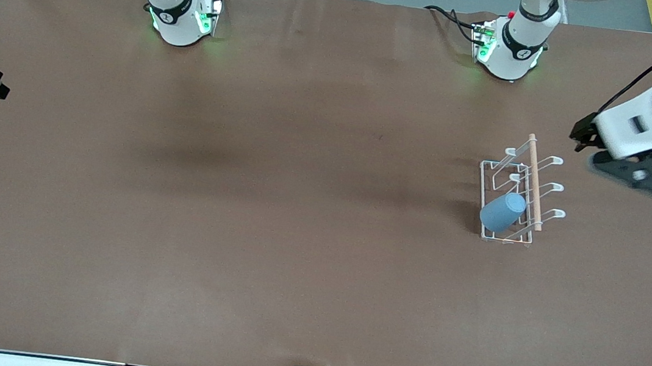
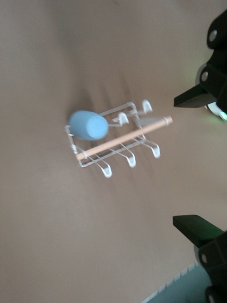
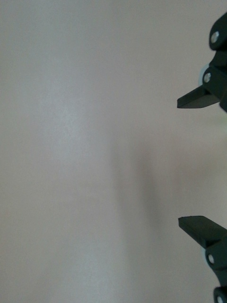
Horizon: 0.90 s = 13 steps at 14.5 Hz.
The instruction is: Hang cup on cup holder
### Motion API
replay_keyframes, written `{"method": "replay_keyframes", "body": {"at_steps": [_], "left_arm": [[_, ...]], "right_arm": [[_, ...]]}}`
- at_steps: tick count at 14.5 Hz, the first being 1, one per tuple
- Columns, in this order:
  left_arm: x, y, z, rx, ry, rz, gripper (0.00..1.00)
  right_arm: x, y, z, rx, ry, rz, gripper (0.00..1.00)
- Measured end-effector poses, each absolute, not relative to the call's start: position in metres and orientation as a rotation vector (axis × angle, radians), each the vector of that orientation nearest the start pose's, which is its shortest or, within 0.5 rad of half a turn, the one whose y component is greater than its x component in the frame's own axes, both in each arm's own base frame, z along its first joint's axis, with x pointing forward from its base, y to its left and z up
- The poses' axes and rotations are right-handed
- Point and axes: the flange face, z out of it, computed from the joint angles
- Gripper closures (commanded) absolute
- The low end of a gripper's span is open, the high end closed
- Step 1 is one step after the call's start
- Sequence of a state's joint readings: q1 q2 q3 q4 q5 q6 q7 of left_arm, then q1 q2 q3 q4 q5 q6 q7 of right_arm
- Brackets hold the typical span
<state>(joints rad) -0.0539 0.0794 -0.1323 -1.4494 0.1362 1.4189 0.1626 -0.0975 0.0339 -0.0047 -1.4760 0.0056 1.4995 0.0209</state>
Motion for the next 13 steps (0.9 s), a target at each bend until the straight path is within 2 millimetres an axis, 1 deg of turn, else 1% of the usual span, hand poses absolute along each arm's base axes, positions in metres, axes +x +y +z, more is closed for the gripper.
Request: {"method": "replay_keyframes", "body": {"at_steps": [1, 2, 4, 5, 7, 10, 11, 13], "left_arm": [[0.552, -0.087, 0.639, -3.016, 0.405, 0.1, 0.0], [0.547, -0.093, 0.651, -3.07, 0.311, 0.042, 0.0], [0.538, -0.101, 0.669, -3.151, 0.187, -0.032, 0.0], [0.536, -0.099, 0.675, -3.172, 0.154, -0.057, 0.0], [0.532, -0.088, 0.689, -3.189, 0.123, -0.106, 0.0], [0.526, -0.082, 0.701, -3.189, 0.109, -0.144, 0.0], [0.526, -0.08, 0.701, -3.189, 0.102, -0.145, 0.0], [0.527, -0.068, 0.701, -3.191, 0.068, -0.141, 0.0]], "right_arm": [[0.555, -0.056, 0.644, -3.13, 0.19, 0.014, 0.0], [0.555, -0.055, 0.645, -3.13, 0.189, 0.012, 0.0], [0.556, -0.055, 0.645, -3.13, 0.191, 0.011, 0.0], [0.556, -0.055, 0.645, -3.13, 0.192, 0.004, 0.0], [0.558, -0.056, 0.647, -3.13, 0.197, -0.027, 0.0], [0.559, -0.056, 0.648, -3.13, 0.205, -0.04, 0.0], [0.559, -0.056, 0.648, -3.13, 0.207, -0.048, 0.0], [0.56, -0.057, 0.649, -3.13, 0.209, -0.058, 0.0]]}}
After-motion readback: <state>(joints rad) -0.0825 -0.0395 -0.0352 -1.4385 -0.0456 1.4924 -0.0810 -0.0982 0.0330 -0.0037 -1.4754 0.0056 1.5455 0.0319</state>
